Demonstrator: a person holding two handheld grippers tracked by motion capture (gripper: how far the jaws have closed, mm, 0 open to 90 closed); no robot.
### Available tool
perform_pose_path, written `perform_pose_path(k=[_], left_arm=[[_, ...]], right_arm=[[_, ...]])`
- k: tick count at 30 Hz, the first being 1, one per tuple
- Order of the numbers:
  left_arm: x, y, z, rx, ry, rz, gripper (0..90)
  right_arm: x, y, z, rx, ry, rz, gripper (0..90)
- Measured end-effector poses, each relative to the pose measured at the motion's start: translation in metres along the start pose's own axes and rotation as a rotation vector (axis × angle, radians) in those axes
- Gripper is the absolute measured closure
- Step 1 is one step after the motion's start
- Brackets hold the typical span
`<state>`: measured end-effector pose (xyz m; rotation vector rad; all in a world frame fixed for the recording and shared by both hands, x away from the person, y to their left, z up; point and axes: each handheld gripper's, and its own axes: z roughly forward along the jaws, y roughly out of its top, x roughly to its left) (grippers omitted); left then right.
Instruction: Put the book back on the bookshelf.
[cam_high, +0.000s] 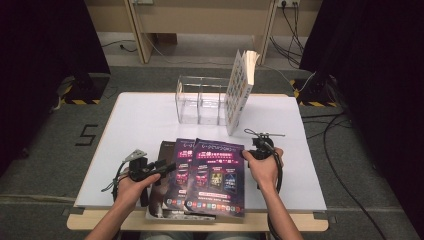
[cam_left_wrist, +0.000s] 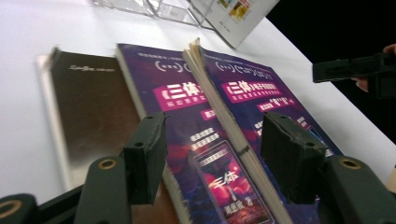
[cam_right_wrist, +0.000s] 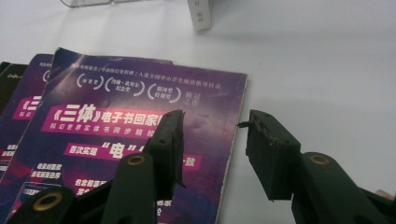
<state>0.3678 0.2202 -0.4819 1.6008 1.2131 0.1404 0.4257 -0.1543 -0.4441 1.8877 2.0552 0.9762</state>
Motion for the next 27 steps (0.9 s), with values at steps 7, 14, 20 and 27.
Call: perform_pose_path(k=[7,14,20,27], left_arm=[[-0.008,0.005,0.018,0.048,-0.018,0.020,40.6],[-0.013,0.008,0.033,0.082,-0.023,0.031,40.5],[-0.016,0.008,0.043,0.100,-0.032,0.034,40.6],[-0.018,0.004,0.053,0.136,-0.041,0.021,40.9]], right_arm=[[-0.004,-0.001,0.010,0.032,0.010,0.011,57.0],[-0.004,-0.003,0.015,0.052,0.013,0.018,57.0],[-0.003,-0.005,0.019,0.060,0.003,0.009,57.0],[-0.003,-0.005,0.022,0.069,0.016,0.020,57.0]])
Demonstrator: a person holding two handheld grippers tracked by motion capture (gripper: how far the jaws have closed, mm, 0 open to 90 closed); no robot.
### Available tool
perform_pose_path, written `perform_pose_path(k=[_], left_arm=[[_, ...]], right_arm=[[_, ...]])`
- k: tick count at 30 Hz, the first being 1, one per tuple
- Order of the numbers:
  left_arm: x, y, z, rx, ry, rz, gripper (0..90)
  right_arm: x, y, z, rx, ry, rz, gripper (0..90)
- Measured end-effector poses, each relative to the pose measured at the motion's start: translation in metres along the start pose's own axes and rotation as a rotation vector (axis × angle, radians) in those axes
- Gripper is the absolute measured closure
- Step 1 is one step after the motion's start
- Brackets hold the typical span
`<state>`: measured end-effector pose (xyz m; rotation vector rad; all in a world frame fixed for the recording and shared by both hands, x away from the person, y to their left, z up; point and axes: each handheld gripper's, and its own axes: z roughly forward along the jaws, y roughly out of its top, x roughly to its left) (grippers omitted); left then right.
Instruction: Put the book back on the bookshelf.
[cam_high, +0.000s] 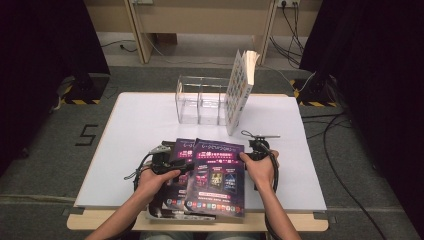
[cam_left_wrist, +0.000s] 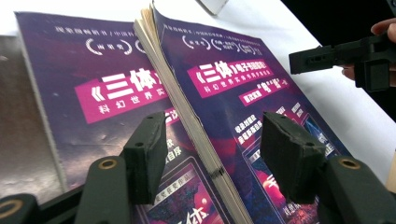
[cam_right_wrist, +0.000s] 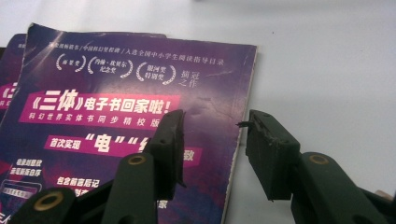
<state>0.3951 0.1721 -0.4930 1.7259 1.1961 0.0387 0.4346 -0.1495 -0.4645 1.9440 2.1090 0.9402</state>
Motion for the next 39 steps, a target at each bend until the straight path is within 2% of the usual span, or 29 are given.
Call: perform_pose_path(k=[12,21,24,28,31,34,36,38,39], left_arm=[[-0.001,0.001,0.007,0.013,0.001,-0.011,42.3],[-0.001,0.002,0.009,0.011,0.003,-0.014,43.5],[-0.002,0.002,0.010,0.010,0.002,-0.016,43.8],[-0.002,0.002,0.011,0.012,0.001,-0.016,45.6],[-0.003,0.002,0.013,0.012,0.000,-0.016,46.2],[-0.005,0.002,0.016,0.017,-0.016,-0.030,48.5],[-0.006,0.003,0.016,0.023,-0.006,-0.025,48.5],[-0.005,0.004,0.015,0.025,-0.005,-0.052,50.3],[-0.005,0.004,0.015,0.025,-0.005,-0.052,51.8]], right_arm=[[0.001,-0.003,0.006,0.027,0.007,-0.006,56.7],[0.003,-0.004,0.007,0.025,-0.008,-0.019,55.5],[0.002,-0.004,0.007,0.028,0.001,-0.005,55.3],[0.006,-0.006,0.008,0.022,-0.025,-0.025,55.5],[0.007,-0.007,0.008,0.017,-0.029,-0.015,55.8],[0.007,-0.008,0.008,0.015,-0.034,-0.028,55.7],[0.008,-0.008,0.008,0.017,-0.042,-0.030,55.6],[0.009,-0.007,0.008,0.021,-0.043,-0.024,55.5],[0.009,-0.007,0.008,0.021,-0.043,-0.024,55.5]])
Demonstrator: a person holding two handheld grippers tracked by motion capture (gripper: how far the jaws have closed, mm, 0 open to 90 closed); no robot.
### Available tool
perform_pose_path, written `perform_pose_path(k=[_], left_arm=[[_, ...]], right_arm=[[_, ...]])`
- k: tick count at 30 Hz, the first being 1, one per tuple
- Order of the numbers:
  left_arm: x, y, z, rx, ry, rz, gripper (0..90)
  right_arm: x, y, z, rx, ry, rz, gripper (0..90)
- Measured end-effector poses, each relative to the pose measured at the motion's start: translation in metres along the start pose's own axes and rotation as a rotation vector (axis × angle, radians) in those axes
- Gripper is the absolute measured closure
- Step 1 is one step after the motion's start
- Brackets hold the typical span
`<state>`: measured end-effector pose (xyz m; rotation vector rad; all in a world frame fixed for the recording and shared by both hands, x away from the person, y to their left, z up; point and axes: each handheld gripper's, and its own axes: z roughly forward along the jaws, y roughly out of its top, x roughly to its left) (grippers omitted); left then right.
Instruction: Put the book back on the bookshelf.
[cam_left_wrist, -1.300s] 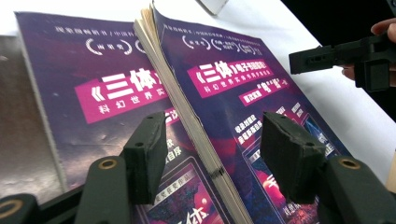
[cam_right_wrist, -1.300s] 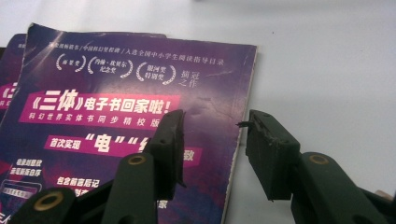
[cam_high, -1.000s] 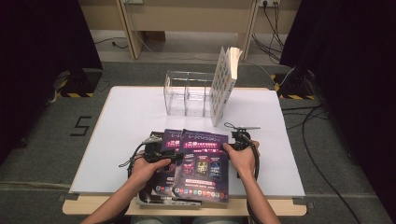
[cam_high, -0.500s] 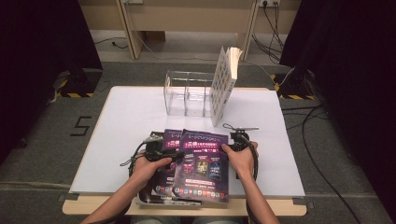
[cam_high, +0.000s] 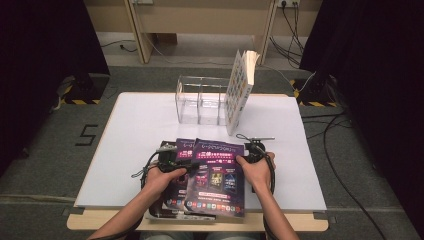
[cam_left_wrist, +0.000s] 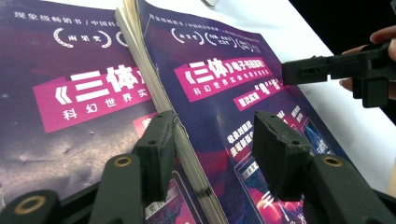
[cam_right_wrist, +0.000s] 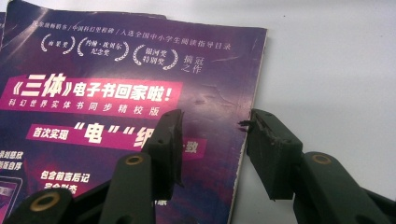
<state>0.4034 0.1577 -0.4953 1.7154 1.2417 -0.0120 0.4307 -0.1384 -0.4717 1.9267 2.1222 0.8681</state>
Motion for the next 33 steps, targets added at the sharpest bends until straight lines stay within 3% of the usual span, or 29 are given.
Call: perform_pose_path(k=[4,8,12,17,24,33], left_arm=[[0.0019,0.0022,-0.0019,-0.004,-0.006,-0.054,55.2],[0.0019,0.0054,-0.0060,-0.024,-0.042,-0.110,57.3],[0.0034,0.0048,-0.0064,-0.037,-0.048,-0.146,59.5],[0.0047,0.0046,-0.0051,-0.046,-0.057,-0.172,60.2],[0.0063,0.0026,-0.0031,-0.043,-0.044,-0.177,60.3],[0.0063,-0.0005,-0.0032,-0.063,-0.064,-0.210,66.2]], right_arm=[[0.0012,-0.0003,0.0003,-0.003,-0.009,-0.005,55.5],[0.0014,0.0002,0.0005,-0.001,-0.012,-0.013,55.4],[0.0014,-0.0002,0.0006,-0.005,-0.013,-0.016,55.3],[0.0018,0.0000,0.0006,-0.003,-0.015,-0.018,55.0],[0.0025,0.0002,0.0007,-0.001,-0.018,-0.018,54.7],[0.0035,0.0002,0.0008,-0.001,-0.022,-0.015,54.5]])
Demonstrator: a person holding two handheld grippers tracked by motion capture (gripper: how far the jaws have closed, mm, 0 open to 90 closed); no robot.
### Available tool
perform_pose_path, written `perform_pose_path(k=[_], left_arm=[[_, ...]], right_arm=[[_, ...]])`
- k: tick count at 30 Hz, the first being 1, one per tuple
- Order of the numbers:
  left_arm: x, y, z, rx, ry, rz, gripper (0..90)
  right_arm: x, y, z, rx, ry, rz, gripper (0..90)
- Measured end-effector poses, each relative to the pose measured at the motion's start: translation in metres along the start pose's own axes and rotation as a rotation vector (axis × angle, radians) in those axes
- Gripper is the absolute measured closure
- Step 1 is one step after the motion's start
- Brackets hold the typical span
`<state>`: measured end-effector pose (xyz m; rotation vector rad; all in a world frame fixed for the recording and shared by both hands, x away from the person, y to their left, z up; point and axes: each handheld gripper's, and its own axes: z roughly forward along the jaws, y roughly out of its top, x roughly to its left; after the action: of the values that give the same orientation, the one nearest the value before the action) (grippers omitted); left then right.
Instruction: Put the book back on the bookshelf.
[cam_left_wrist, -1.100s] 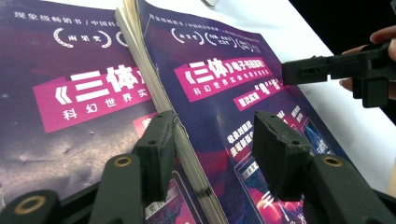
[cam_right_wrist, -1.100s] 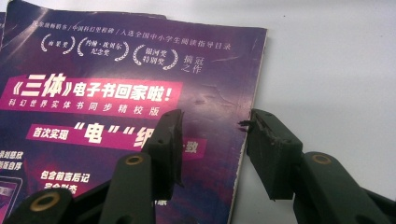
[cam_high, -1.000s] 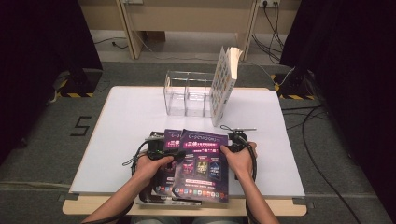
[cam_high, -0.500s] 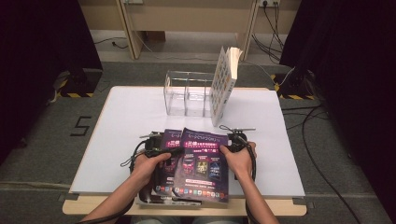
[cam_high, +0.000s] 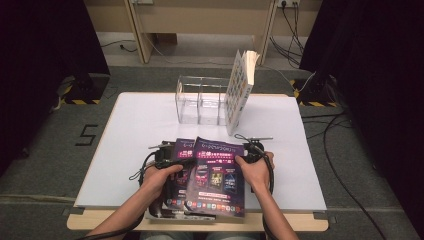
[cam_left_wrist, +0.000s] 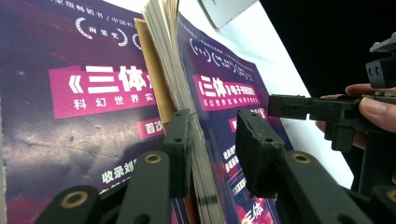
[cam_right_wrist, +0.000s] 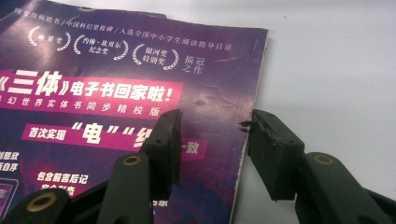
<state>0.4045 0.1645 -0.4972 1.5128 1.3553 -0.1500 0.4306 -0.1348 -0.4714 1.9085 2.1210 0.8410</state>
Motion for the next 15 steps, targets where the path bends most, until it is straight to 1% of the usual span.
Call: perform_pose_path(k=[2,3,4,5,6,9,12,14,15], left_arm=[[-0.0018,-0.0028,0.0018,0.023,0.006,0.004,66.1],[-0.0022,-0.0048,0.0036,0.046,-0.003,-0.002,66.3],[-0.0025,-0.0076,0.0064,0.054,-0.022,-0.022,66.3],[-0.0033,-0.0101,0.0090,0.050,-0.019,-0.023,68.1],[-0.0038,-0.0104,0.0099,0.046,-0.011,-0.019,68.1],[-0.0037,-0.0095,0.0099,0.053,-0.004,-0.023,70.5],[-0.0038,-0.0093,0.0089,0.056,-0.002,-0.014,75.2],[-0.0045,-0.0079,0.0075,0.057,-0.011,0.012,78.9],[-0.0044,-0.0081,0.0071,0.052,-0.020,0.032,80.2]], right_arm=[[-0.0004,0.0003,-0.0001,0.003,0.002,-0.001,54.4],[-0.0004,0.0003,-0.0002,0.004,0.004,0.003,54.4],[-0.0004,0.0003,-0.0002,0.004,0.004,0.003,54.4],[-0.0006,0.0001,-0.0002,0.002,0.003,-0.001,54.4],[-0.0006,0.0001,-0.0002,0.002,0.003,-0.001,54.4],[-0.0008,-0.0001,-0.0002,0.002,0.004,-0.001,54.4],[-0.0021,0.0012,-0.0002,0.007,0.015,-0.001,54.4],[-0.0037,0.0023,-0.0006,0.014,0.024,0.010,55.8],[-0.0060,0.0036,-0.0003,0.015,0.034,0.011,55.9]])
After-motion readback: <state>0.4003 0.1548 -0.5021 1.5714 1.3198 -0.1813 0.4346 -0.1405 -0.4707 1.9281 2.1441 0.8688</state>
